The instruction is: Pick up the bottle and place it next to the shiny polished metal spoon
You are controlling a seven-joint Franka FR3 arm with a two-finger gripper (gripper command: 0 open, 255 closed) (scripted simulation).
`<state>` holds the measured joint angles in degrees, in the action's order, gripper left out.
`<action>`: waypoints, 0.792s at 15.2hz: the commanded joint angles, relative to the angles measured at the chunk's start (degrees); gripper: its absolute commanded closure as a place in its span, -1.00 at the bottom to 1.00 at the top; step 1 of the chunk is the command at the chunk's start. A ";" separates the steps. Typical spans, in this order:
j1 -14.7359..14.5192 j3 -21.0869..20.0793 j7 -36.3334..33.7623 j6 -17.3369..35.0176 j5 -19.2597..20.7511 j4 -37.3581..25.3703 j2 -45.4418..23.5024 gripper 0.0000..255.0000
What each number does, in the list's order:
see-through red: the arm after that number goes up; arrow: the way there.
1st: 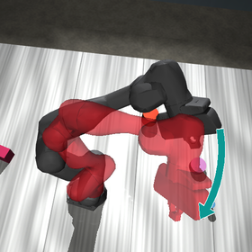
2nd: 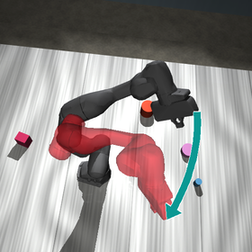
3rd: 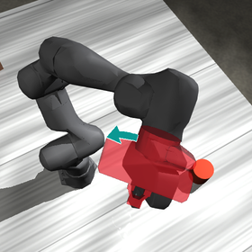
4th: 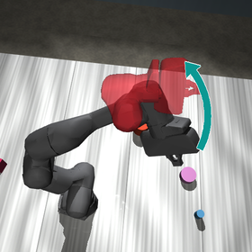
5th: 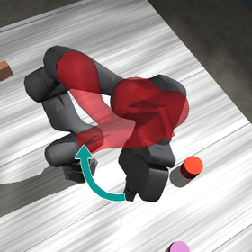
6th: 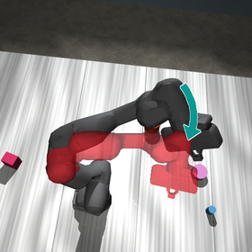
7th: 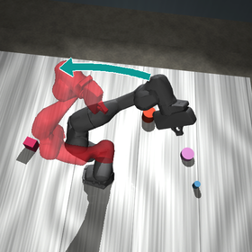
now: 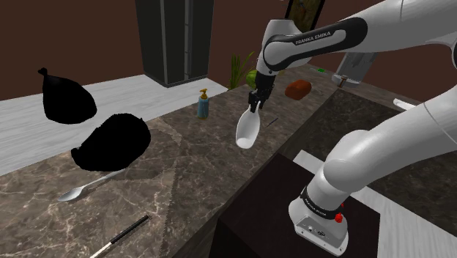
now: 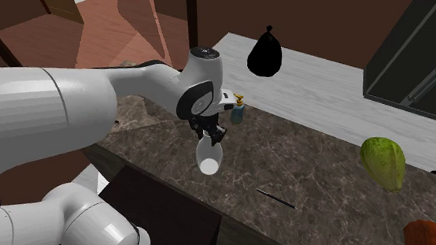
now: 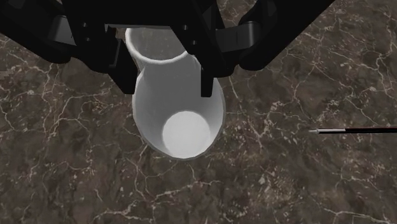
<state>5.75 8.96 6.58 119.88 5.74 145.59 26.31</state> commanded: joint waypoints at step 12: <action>-0.06 -0.34 0.06 -5.07 -0.18 -3.47 1.63 1.00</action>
<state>5.72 8.73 6.69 115.69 5.61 142.64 27.59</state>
